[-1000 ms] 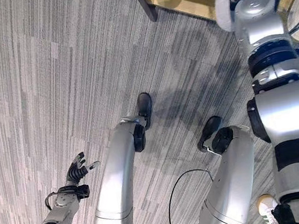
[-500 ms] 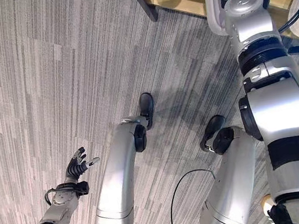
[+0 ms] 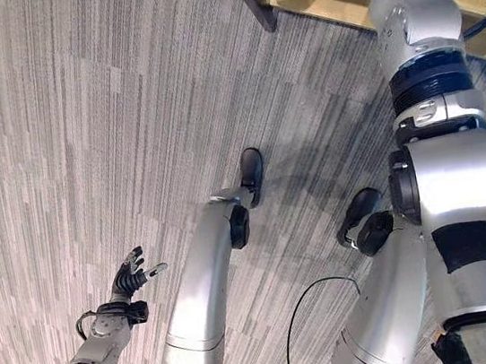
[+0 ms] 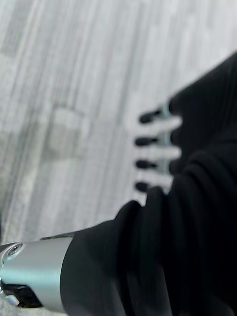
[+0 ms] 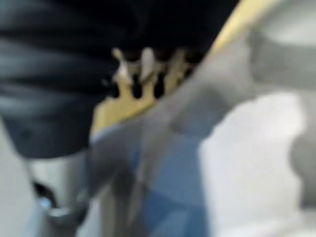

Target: Arrange the slippers neatly on the shoe rack.

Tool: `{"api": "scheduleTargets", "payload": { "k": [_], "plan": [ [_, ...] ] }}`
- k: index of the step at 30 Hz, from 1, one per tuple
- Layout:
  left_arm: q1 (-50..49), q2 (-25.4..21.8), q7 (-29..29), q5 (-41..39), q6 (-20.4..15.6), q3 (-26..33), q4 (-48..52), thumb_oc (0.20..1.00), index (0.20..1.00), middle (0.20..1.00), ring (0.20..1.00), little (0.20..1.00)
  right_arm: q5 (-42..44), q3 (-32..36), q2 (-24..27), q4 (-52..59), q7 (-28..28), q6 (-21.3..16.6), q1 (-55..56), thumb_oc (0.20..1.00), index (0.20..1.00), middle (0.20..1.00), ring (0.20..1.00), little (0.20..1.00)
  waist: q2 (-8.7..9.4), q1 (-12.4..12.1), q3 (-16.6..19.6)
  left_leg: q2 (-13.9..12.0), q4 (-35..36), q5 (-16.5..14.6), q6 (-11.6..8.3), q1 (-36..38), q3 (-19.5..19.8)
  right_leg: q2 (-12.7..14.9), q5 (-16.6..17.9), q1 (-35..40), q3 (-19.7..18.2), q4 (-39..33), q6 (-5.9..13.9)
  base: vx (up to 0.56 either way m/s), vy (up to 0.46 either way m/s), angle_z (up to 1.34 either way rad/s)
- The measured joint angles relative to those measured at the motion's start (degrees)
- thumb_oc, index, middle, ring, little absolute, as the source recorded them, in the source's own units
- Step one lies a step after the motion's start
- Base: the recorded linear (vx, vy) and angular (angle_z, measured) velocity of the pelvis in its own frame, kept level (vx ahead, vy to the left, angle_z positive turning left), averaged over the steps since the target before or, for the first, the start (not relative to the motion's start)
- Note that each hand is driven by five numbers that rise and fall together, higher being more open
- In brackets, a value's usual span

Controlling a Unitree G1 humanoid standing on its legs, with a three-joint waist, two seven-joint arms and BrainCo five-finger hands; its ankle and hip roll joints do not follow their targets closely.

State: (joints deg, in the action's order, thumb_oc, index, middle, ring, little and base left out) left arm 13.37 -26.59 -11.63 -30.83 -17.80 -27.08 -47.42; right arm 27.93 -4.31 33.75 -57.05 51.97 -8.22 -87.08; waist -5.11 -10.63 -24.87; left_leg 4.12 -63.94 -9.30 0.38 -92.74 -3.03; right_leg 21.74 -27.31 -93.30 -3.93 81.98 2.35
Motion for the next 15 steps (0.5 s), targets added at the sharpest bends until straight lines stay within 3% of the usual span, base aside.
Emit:
{"api": "scheduleTargets", "payload": {
  "k": [5,10,15],
  "plan": [
    [0.1,0.09,0.01,0.61,-0.29,-0.15,0.14,1.0,1.0,1.0,1.0,1.0,-0.02,0.83,0.08,0.0,1.98,-0.2,0.07,1.0,1.0,1.0,1.0,1.0,-0.08,0.04,0.05,0.03,-0.31,0.02,0.06,-0.02,0.05,0.01,0.02,0.08,0.0,0.13,-0.02,0.0,0.0,0.0],
    [0.17,1.24,0.09,0.73,-0.17,-3.92,0.01,1.0,1.0,1.0,1.0,1.0,-0.01,-0.39,0.05,-0.51,2.4,-0.18,0.05,1.0,1.0,1.0,1.0,1.0,-1.86,0.01,1.22,0.49,0.99,0.7,0.16,-0.07,0.31,0.36,0.26,0.16,0.32,-0.83,0.0,-0.01,0.029,0.03],
    [0.28,1.57,0.93,1.02,0.61,-5.31,0.07,1.0,1.0,1.0,1.0,1.0,-0.01,-1.91,-0.04,-0.51,2.21,0.39,-0.13,1.0,1.0,1.0,1.0,1.0,-2.19,0.19,1.73,0.58,2.55,1.33,0.35,-0.05,0.45,0.4,1.2,0.36,0.94,-2.47,0.54,-0.01,0.021,-0.01]
  ]
}}
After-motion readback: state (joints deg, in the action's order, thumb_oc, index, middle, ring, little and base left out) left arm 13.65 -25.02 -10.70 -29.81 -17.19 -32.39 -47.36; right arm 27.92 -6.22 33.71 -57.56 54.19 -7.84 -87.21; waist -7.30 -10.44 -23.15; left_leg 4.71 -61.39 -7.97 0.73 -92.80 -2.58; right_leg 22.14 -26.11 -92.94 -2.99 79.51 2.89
